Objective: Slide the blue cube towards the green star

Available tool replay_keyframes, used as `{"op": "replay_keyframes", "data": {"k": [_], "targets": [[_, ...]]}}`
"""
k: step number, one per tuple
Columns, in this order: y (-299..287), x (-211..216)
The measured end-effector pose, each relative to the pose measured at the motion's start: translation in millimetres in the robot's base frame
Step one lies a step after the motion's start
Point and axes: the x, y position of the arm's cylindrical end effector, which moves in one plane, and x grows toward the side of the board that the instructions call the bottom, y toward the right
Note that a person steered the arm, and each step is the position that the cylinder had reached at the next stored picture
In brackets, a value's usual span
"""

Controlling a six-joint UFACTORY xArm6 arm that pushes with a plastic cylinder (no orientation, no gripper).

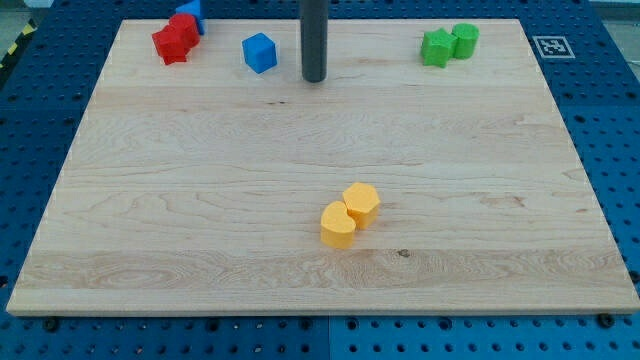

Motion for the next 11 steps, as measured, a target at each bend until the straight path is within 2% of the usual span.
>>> {"op": "replay_keyframes", "data": {"k": [1,2,3,4,5,11], "targets": [[-57.7,20.9],[-103.9,7.1],[-108.2,-11.9],[-108.2,-22.8],[-106.2,-52.3],[-44.4,-43.7]]}}
